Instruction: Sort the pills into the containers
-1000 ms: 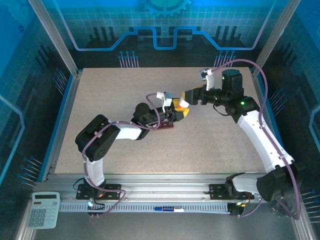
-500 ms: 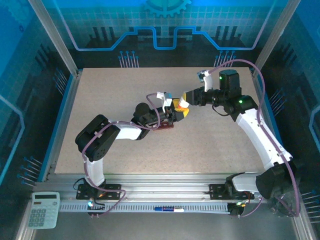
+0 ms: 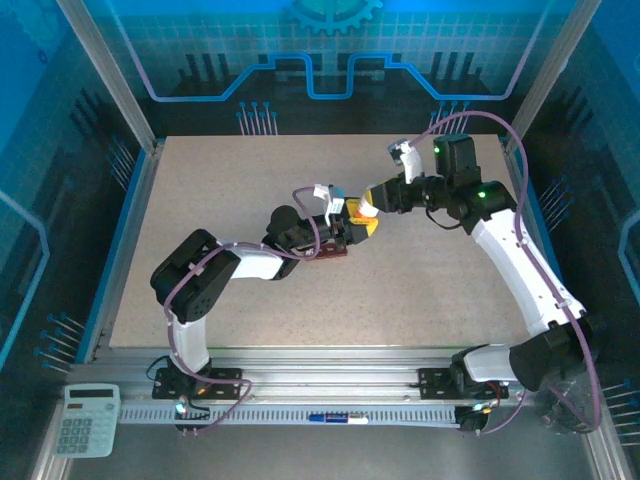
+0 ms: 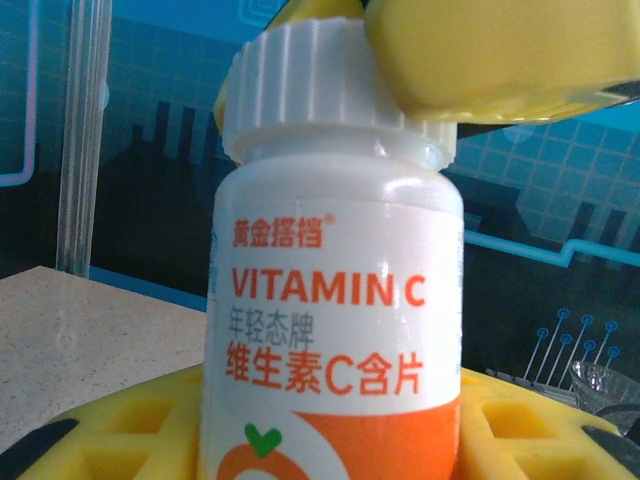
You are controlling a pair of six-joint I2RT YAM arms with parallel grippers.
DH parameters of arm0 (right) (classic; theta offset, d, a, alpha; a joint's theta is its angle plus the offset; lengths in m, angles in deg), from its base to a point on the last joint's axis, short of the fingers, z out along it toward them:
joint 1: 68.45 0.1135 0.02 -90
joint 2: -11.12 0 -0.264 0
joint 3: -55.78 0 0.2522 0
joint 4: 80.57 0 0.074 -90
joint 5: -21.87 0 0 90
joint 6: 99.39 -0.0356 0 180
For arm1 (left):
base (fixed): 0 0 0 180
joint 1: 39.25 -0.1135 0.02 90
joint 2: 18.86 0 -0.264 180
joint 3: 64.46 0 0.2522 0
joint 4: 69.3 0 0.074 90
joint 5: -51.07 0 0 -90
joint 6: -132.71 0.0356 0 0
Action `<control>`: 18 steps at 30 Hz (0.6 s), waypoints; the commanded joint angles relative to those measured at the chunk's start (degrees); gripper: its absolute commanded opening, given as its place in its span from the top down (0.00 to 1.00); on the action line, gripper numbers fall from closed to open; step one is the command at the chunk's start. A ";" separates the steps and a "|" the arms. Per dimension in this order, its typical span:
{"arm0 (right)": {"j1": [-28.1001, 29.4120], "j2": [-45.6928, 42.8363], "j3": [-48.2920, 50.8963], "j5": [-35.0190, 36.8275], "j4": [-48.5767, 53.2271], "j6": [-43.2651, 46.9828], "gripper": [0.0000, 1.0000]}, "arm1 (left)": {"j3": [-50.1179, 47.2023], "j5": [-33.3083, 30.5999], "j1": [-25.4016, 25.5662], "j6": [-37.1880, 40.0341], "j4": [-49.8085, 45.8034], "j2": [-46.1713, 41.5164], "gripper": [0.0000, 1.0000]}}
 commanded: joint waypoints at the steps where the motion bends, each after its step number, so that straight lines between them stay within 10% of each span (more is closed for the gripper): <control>1: 1.40 1.23 -1.62 0.50 4.09 2.39 0.68 | 1.45 1.64 0.12 0.05 2.34 -1.87 1.00; 10: 2.30 0.83 2.87 1.10 -1.59 -10.46 0.70 | 1.72 1.60 0.16 0.18 2.33 -2.08 1.00; 18: 8.41 0.83 3.53 17.03 2.35 -18.26 0.69 | 2.02 1.48 0.12 0.24 2.31 -1.61 1.00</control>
